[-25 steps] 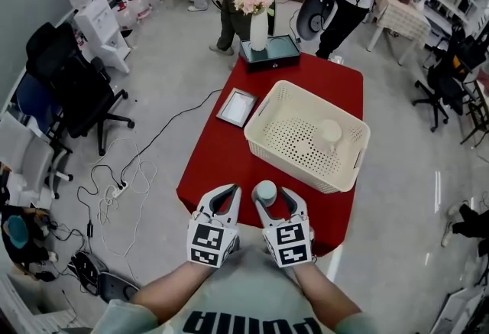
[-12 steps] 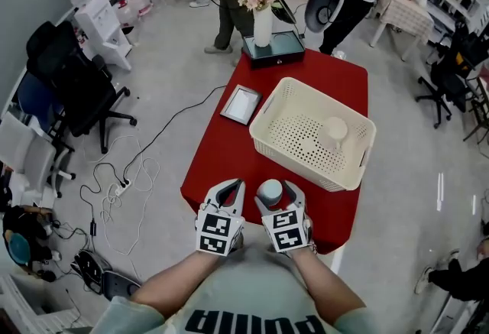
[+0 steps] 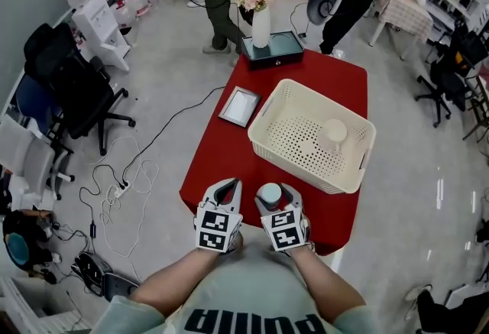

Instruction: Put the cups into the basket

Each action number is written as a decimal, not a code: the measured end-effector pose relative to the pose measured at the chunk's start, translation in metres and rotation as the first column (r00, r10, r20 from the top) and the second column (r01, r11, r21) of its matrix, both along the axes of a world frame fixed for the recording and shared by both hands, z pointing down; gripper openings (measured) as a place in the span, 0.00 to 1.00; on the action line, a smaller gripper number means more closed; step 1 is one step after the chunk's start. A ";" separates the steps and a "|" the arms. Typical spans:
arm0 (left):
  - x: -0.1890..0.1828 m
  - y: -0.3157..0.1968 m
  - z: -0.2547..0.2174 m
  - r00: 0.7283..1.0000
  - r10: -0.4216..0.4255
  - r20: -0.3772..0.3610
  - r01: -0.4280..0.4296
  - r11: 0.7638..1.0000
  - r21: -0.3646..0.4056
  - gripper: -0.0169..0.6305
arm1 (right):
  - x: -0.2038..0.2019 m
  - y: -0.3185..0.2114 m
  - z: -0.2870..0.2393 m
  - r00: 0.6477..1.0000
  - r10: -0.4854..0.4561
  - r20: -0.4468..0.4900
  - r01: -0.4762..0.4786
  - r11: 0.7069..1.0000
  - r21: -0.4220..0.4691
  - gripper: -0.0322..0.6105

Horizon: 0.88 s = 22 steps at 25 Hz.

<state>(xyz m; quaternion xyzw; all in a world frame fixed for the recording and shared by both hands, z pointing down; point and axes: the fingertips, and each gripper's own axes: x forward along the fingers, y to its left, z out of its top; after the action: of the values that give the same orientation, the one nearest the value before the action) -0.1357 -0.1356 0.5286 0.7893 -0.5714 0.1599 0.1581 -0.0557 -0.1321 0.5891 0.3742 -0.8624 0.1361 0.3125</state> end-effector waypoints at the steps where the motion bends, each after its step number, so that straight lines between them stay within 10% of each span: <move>1: 0.001 -0.001 -0.001 1.000 0.002 0.000 -0.002 1.000 0.002 0.04 | 0.000 0.000 0.000 1.000 -0.004 -0.001 0.004 1.000 0.000 0.54; 22: 0.035 -0.052 -0.088 0.998 0.053 -0.046 -0.045 0.986 0.160 0.04 | 0.036 -0.066 -0.142 0.972 0.063 0.227 -0.082 0.993 0.079 0.53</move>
<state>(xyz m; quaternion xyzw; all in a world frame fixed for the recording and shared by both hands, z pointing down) -0.1007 -0.1872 0.4404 0.8169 -0.5587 0.0978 0.1049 -0.0201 -0.1980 0.4472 0.4010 -0.8830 0.1508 0.1914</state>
